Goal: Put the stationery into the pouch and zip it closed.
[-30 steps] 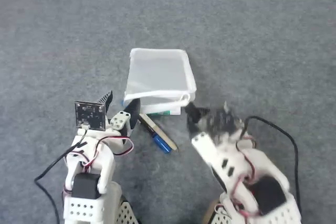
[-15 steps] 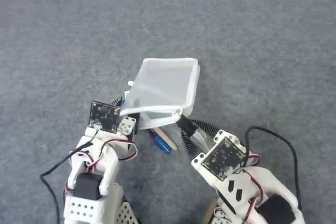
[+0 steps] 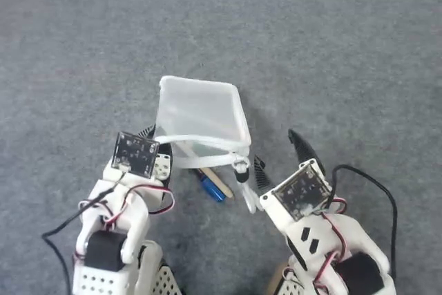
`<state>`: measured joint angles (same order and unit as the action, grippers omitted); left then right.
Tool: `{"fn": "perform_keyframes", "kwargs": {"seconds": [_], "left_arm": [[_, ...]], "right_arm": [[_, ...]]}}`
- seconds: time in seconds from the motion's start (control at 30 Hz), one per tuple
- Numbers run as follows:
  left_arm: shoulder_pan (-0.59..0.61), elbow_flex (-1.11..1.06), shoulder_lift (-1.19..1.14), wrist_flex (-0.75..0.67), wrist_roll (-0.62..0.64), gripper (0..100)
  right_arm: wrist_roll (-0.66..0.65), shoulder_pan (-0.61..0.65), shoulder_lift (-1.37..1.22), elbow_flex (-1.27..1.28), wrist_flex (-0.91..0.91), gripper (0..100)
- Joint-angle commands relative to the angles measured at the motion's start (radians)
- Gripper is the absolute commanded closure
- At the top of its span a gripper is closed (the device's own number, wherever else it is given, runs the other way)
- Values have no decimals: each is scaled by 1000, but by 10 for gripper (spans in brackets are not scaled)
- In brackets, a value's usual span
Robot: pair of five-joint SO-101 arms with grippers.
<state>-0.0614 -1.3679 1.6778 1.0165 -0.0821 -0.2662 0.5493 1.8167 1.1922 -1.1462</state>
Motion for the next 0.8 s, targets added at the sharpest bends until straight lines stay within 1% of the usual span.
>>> {"fn": "perform_keyframes", "kwargs": {"seconds": [0.0, 0.07, 0.23, 0.37, 0.5, 0.57, 0.67, 0.77], "left_arm": [[0, 203, -192, 0, -11, 991], [3, 311, -316, 29, -11, 991], [58, 601, -582, 132, -3, 991], [110, 786, -753, 209, 63, 991], [137, 963, -914, 377, 66, 991], [169, 1040, -985, 451, 66, 990], [210, 1122, -1069, 532, 66, 988], [219, 1165, -1102, 559, 66, 987]], "right_arm": [[12, -31, -19, 9, 50, 753], [11, -51, -19, 34, 81, 754], [11, -81, -19, 63, 114, 757], [11, -81, -21, 63, 114, 757], [9, -81, -21, 61, 110, 757], [9, -81, -35, 60, 108, 757], [9, -81, -130, 18, 108, 757], [11, -81, -303, -46, 107, 757]]}}
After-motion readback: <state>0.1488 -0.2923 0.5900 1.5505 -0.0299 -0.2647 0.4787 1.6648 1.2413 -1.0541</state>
